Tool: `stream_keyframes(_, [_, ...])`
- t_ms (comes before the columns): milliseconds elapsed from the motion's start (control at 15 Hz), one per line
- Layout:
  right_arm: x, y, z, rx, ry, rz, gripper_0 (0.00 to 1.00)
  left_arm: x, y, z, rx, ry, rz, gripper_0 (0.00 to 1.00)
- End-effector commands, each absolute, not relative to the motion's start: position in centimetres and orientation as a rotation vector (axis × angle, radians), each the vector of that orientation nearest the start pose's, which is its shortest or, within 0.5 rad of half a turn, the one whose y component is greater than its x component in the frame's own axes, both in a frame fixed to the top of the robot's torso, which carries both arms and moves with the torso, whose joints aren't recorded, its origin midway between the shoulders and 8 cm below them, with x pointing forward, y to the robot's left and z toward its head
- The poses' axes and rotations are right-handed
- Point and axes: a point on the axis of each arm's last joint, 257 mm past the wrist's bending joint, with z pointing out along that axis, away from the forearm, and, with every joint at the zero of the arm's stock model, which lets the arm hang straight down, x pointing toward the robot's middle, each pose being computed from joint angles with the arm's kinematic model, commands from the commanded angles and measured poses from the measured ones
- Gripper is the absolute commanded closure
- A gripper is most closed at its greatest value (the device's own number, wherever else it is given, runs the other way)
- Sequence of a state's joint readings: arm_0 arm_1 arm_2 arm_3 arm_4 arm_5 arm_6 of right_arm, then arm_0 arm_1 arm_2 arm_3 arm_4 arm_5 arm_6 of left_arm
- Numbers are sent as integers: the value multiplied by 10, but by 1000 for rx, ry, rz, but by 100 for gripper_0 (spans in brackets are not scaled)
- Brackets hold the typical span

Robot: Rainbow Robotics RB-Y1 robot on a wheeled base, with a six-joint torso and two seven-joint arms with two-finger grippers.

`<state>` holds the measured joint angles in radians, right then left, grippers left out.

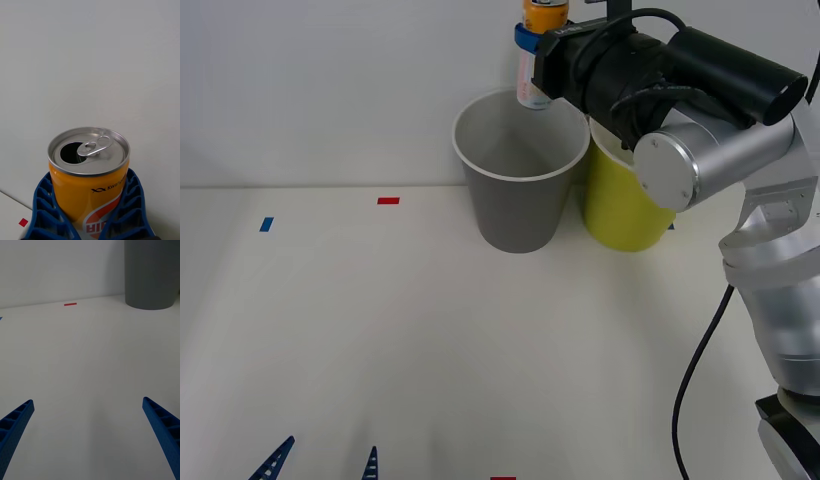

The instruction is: Put cans in the gray bin and PET bottles in the light green bin.

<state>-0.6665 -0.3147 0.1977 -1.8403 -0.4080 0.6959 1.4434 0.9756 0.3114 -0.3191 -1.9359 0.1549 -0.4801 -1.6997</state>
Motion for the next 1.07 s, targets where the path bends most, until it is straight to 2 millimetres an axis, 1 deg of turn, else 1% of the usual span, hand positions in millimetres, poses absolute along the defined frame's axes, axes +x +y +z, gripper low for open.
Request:
stream_keyframes(67, [595, -31, 63, -426, 1445, 364, 100, 229, 229, -311, 112, 1722, 0, 0])
stream_keyframes(333, [607, -27, 59, -427, 1449, 361, 100, 229, 229, -311, 112, 1722, 0, 0])
stream_keyframes(467, [611, -22, 53, -430, 1447, 371, 100, 229, 229, -311, 112, 1722, 0, 0])
stream_keyframes(1067, [610, -17, 51, -422, 1453, 396, 100, 229, 229, -311, 112, 1722, 0, 0])
